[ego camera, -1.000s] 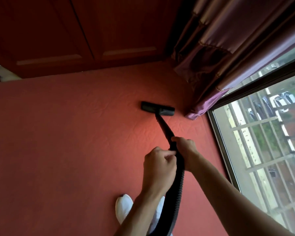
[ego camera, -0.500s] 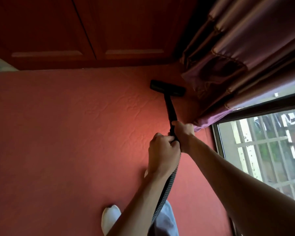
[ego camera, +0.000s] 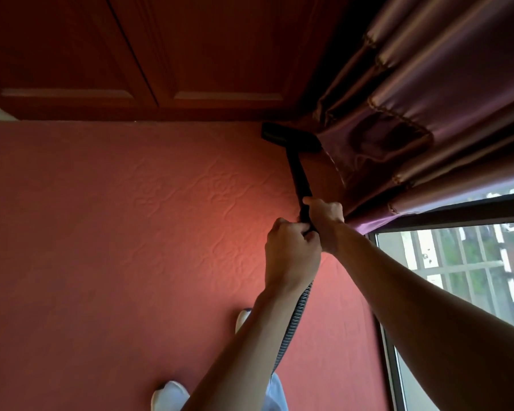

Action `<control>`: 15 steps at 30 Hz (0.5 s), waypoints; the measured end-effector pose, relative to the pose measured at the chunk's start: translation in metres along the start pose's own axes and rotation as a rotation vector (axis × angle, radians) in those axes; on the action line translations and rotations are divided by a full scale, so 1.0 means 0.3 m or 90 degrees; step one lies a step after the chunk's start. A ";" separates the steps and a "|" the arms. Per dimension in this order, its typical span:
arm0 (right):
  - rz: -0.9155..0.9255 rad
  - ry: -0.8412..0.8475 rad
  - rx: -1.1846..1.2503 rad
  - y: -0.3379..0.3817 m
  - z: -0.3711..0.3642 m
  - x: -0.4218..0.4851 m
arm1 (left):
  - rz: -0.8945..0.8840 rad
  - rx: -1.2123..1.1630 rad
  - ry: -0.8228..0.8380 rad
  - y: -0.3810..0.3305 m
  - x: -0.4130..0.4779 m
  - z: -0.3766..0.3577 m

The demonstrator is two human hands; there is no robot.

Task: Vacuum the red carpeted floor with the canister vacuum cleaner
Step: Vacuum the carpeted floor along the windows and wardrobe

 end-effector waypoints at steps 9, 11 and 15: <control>-0.043 0.061 0.035 -0.095 0.039 -0.202 | 0.011 -0.038 -0.036 0.027 -0.201 0.050; -0.046 0.071 0.029 -0.084 0.019 -0.188 | 0.006 -0.035 -0.056 0.021 -0.195 0.061; -0.028 0.056 0.013 -0.026 -0.035 -0.113 | 0.016 -0.019 -0.070 0.034 -0.099 0.069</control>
Point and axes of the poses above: each hand's wrist, its own x-axis towards the middle knuckle, its own z-axis out of the back of the hand, y = z × x, the point moved 2 cm from there along x, towards the middle knuckle, and after that the axes turned 5 degrees about y, right-handed, at the moved point
